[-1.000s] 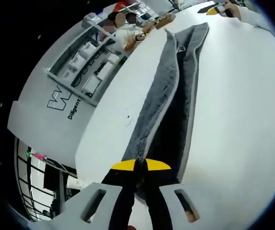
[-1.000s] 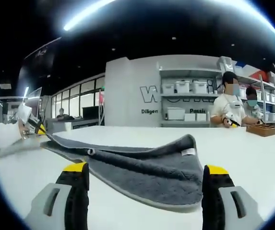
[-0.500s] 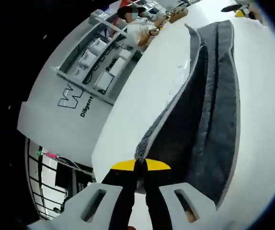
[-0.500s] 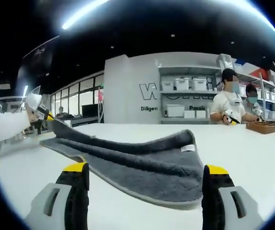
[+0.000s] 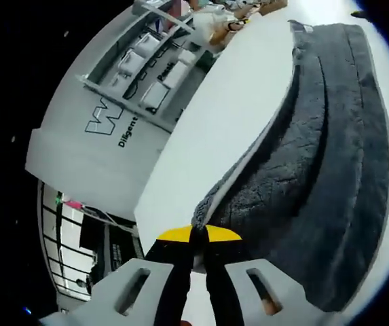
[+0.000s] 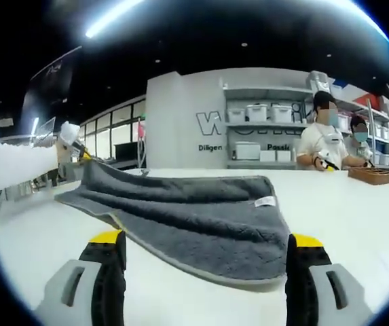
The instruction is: Open the folded towel by lifting each exposed corner and separating the folded layers until the towel lies flat within the target outline without major curled edges
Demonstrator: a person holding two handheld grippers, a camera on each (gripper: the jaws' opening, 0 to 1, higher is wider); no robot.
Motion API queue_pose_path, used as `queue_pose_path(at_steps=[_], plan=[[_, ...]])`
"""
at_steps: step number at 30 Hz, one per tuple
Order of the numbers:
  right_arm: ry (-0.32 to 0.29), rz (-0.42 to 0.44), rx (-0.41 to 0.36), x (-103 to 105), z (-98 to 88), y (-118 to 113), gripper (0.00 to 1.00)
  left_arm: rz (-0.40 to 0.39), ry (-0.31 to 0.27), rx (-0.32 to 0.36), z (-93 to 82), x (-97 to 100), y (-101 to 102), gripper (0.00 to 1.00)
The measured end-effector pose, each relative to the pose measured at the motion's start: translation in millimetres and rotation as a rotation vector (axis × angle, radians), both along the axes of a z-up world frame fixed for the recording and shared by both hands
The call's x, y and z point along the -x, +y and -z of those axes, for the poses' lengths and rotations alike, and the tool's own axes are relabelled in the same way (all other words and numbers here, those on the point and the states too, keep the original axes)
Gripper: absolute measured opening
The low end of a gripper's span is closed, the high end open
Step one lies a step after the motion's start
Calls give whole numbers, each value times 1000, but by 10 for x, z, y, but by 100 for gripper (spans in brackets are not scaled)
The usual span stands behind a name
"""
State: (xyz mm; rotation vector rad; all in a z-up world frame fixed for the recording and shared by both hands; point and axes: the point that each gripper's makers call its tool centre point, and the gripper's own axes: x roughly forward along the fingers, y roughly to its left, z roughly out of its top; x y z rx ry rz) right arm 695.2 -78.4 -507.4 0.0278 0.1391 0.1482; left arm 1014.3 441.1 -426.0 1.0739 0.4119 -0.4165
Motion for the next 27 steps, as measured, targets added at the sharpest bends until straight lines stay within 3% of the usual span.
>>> queue_pose_path(at_steps=[7,16,27], plan=[[3,9,33,-1,9,-28,99,-50,47,6,183,-321,139,4],[27,-7,47,-11,86,-4,99,-124,106,101,479,-683,241,5],[44,-19,44,-36,145,19,99,-165,150,134,821,-888,249,5]])
